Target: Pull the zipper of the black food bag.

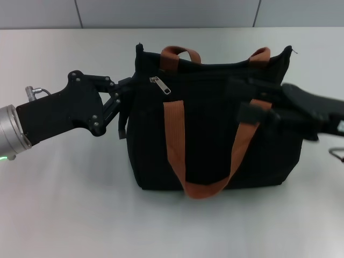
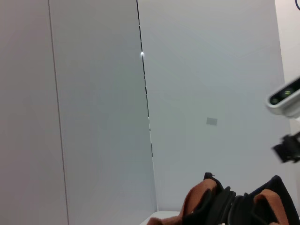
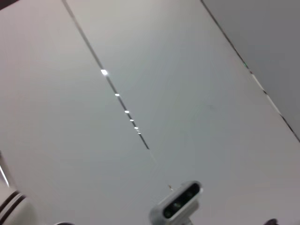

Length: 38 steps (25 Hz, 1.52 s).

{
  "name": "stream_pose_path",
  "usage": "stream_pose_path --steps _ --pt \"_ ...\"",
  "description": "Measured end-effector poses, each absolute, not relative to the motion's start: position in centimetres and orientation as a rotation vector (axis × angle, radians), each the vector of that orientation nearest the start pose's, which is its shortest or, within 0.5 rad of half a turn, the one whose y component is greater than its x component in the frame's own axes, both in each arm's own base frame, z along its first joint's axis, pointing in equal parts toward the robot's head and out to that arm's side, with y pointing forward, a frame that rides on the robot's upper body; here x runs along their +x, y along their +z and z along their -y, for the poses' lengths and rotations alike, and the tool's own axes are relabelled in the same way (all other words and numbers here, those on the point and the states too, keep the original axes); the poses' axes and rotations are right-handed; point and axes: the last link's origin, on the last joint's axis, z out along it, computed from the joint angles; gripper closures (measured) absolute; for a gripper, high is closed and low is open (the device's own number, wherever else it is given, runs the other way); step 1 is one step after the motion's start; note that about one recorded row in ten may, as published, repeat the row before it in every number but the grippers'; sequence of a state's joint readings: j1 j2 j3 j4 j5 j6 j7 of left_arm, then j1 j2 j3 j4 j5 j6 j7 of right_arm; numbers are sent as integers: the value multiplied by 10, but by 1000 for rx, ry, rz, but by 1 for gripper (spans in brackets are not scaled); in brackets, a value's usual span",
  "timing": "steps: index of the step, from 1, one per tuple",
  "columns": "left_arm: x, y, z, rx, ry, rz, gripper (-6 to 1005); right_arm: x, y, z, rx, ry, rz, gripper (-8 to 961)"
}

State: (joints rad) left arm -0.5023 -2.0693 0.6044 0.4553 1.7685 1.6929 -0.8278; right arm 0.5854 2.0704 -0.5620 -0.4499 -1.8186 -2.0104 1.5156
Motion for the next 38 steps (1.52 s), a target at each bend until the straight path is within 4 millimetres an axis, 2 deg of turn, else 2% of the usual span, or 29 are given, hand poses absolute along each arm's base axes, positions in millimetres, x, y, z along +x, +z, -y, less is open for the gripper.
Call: stream_pose_path --steps 4,12,19,31,38 --pt "-255 3 -310 -2511 -1021 84 977 198 21 -315 -2806 1441 -901 131" --pt "-255 3 -310 -2510 -1022 81 977 179 28 -339 -2827 1355 -1048 130" --pt "-255 3 -311 -2507 -1013 85 977 162 29 -359 -2894 1151 -1155 130" --pt "-255 3 -310 -2499 -1027 88 976 140 23 -371 -3007 877 -1265 131" --pt "-255 2 -309 -2500 -1039 98 975 137 22 -375 -3014 797 -1280 132"
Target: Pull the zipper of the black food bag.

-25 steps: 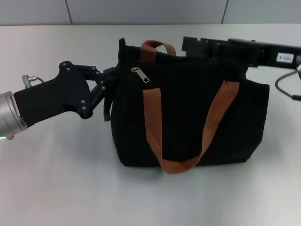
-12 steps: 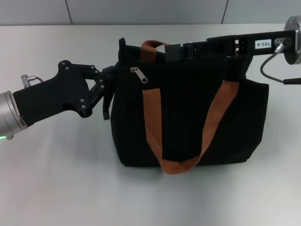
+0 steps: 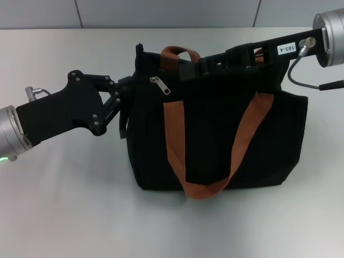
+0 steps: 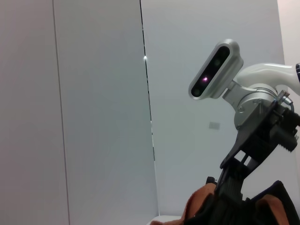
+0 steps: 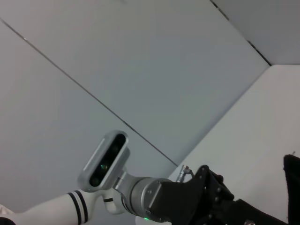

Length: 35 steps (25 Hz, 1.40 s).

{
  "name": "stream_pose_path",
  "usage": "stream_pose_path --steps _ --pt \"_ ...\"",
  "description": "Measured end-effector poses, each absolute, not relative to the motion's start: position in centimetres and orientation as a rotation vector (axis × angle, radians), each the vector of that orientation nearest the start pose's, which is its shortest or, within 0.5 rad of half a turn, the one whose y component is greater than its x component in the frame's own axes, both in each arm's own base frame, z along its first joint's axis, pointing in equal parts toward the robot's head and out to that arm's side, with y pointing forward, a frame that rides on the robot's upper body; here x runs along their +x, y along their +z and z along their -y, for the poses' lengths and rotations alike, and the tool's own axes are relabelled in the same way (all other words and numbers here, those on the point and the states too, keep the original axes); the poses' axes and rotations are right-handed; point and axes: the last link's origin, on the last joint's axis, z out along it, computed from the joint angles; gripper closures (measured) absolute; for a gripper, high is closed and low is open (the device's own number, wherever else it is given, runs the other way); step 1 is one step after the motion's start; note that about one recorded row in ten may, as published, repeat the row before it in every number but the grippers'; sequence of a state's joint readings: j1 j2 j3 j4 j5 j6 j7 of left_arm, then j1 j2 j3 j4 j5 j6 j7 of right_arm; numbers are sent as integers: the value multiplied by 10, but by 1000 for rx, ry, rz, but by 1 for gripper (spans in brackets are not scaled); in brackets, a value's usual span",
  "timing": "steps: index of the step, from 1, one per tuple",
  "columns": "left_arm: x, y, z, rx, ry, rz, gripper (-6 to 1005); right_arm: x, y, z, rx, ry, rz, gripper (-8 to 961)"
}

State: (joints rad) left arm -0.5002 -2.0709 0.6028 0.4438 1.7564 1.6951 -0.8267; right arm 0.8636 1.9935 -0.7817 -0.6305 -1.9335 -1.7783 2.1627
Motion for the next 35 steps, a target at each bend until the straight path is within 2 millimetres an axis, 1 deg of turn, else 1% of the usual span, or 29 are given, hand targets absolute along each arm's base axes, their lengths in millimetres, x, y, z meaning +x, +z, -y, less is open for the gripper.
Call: stream_pose_path --steps 5,10,16,26,35 --pt "-254 2 -309 -2490 -1048 99 975 133 21 -379 -3018 756 -1271 134" --pt "-254 2 -309 -2489 -1050 100 975 132 18 -382 -3011 727 -1269 192" --pt "-254 2 -309 -2490 -1046 84 974 130 15 -385 -3000 678 -1294 404" --pt "-253 1 -309 -2493 -1048 82 974 126 7 -388 -2994 605 -1314 564" --pt "-252 0 -309 -2493 -1050 63 973 123 1 -389 -2990 582 -1322 557"
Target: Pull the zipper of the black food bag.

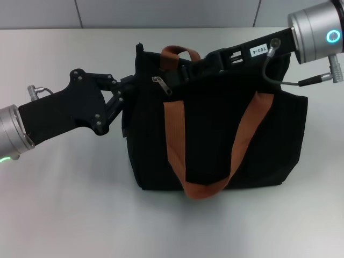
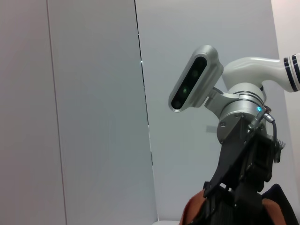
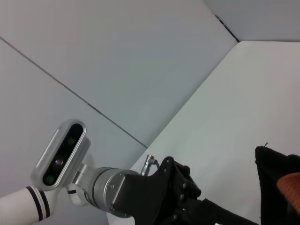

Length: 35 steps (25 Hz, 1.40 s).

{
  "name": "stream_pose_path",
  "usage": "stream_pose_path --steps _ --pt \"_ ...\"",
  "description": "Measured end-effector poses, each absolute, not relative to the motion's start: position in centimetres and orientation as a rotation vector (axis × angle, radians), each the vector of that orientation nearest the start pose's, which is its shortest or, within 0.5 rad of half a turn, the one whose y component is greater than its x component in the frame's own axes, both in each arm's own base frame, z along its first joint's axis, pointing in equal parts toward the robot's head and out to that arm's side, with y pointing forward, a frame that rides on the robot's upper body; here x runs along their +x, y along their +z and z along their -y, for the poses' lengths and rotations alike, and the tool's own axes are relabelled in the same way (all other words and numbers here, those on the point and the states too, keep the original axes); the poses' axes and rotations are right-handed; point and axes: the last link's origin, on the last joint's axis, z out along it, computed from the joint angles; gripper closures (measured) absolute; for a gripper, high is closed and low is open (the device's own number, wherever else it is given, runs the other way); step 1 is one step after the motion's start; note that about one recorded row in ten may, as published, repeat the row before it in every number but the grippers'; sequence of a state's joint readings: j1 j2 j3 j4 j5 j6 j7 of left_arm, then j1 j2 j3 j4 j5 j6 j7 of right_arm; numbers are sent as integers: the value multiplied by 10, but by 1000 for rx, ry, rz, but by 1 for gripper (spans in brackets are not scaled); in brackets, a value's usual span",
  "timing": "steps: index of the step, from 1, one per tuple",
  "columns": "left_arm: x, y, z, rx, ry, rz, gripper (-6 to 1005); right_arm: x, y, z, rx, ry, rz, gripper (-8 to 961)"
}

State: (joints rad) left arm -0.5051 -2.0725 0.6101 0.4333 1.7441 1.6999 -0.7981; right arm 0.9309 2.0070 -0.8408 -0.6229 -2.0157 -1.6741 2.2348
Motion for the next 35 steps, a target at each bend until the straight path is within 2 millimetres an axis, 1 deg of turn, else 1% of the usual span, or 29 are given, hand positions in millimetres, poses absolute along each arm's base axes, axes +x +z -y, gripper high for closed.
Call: stream_pose_path --steps 15,21,35 --pt "-250 0 -308 -2495 -1066 47 972 120 -5 -389 -2989 570 -1329 557" --pt "-248 1 -309 -2498 -1078 45 972 118 -11 -389 -2993 520 -1324 558" --pt "-244 3 -313 -2485 -1095 38 971 115 -11 -389 -2996 519 -1327 561"
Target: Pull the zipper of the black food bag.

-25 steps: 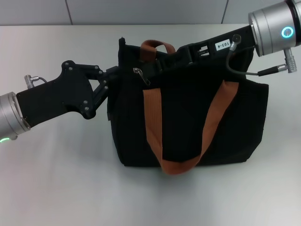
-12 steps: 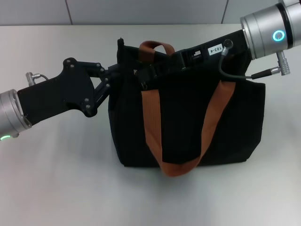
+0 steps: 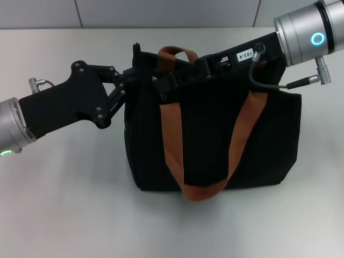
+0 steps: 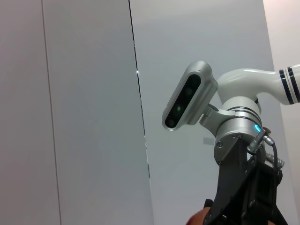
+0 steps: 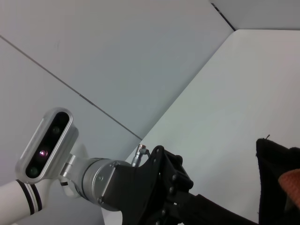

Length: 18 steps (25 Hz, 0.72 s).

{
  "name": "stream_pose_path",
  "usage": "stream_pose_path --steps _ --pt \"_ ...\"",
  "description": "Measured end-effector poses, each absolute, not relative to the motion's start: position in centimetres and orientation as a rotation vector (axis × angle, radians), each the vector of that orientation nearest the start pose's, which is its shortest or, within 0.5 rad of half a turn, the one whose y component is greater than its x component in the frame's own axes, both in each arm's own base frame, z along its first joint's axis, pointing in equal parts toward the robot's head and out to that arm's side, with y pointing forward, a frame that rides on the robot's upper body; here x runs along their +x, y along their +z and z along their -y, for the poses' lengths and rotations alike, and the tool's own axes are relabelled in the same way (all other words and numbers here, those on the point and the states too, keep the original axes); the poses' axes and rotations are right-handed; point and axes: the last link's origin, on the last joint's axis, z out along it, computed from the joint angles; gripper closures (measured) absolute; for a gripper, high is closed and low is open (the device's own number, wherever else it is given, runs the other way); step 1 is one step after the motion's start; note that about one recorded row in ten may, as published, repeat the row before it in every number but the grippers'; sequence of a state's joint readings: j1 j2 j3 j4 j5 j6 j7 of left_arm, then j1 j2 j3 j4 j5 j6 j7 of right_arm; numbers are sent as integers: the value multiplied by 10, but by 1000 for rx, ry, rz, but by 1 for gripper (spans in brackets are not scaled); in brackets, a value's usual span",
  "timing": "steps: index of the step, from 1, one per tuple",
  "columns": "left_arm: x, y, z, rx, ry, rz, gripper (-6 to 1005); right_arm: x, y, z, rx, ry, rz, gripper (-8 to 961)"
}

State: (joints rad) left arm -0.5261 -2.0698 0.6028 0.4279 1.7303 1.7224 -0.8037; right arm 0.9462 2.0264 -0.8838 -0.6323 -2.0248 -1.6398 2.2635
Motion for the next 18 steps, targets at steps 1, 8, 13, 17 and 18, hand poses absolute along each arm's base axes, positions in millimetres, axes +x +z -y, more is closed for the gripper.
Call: stream_pose_path --steps 1,8,13,17,18 --pt "-242 3 -314 -2486 -1098 37 971 115 -11 -390 -2995 519 -1325 561" --pt "-239 5 -318 -2480 -1105 38 971 113 -11 -391 -2997 518 -1316 560" --pt "-238 5 -320 -2483 -1112 50 970 111 -11 -391 -3004 515 -1308 560" --pt "-237 6 -320 -2484 -1113 50 970 111 -11 -391 -3005 515 -1305 559" --pt "-237 6 -321 -2484 -1113 49 970 111 -11 -391 -3005 515 -1304 559"
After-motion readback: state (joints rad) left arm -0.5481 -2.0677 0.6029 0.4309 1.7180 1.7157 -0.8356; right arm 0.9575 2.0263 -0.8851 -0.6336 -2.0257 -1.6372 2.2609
